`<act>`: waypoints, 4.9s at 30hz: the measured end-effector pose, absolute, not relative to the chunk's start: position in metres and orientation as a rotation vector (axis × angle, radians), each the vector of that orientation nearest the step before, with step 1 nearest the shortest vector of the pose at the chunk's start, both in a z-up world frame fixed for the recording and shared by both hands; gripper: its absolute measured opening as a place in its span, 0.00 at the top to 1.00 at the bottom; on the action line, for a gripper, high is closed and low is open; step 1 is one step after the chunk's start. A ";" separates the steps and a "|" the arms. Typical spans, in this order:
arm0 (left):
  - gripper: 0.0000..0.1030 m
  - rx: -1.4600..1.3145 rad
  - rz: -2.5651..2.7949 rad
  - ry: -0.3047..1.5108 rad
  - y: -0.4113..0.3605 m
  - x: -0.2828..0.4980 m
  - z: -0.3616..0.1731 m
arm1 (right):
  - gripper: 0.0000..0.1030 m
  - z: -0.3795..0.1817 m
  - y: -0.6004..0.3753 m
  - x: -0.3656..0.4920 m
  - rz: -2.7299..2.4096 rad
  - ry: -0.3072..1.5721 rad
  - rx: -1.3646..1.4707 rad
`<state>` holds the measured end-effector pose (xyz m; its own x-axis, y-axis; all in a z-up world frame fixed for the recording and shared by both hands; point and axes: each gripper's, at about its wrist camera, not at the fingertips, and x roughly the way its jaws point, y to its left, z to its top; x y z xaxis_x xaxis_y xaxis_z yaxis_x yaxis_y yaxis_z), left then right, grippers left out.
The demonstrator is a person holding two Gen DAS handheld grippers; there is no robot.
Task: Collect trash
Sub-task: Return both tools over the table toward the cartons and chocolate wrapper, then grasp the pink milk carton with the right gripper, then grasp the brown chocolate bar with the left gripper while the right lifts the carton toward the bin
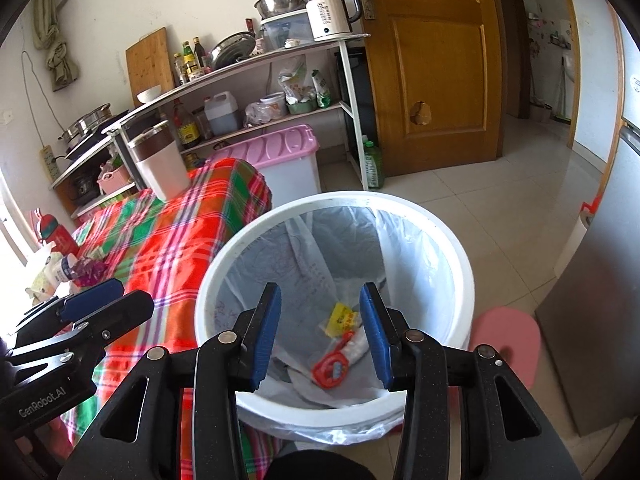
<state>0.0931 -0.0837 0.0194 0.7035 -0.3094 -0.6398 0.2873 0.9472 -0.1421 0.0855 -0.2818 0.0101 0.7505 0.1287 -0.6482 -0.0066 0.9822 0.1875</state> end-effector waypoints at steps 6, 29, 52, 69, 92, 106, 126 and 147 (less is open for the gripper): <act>0.46 -0.052 -0.272 0.704 -0.050 0.080 0.020 | 0.59 0.016 -0.261 0.077 0.127 0.701 0.174; 0.42 -0.153 -0.016 0.689 0.086 0.028 0.006 | 0.59 0.009 -0.156 0.069 0.339 0.720 0.122; 0.41 -0.263 0.111 0.811 0.171 0.023 -0.047 | 0.53 -0.001 -0.026 0.090 0.564 0.781 0.057; 0.40 -0.263 0.092 0.809 0.179 0.030 -0.050 | 0.40 -0.006 0.027 0.124 0.549 0.858 0.094; 0.37 -0.249 0.063 0.810 0.180 0.030 -0.048 | 0.39 -0.004 0.026 0.118 0.548 0.870 0.006; 0.36 -0.241 0.057 0.812 0.181 0.030 -0.048 | 0.40 -0.008 0.039 0.105 0.529 0.880 -0.059; 0.30 -0.053 -0.022 0.857 0.155 0.051 -0.051 | 0.63 0.006 0.004 0.089 0.486 0.776 -0.032; 0.83 -0.036 -0.010 0.858 0.139 0.050 -0.047 | 0.63 0.012 -0.042 0.074 0.459 0.752 0.048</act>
<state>0.0500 0.1391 -0.0475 0.6538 -0.0233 -0.7563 -0.0055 0.9994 -0.0356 0.0735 -0.0422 0.0124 0.6364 0.4186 -0.6479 -0.3845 0.9003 0.2041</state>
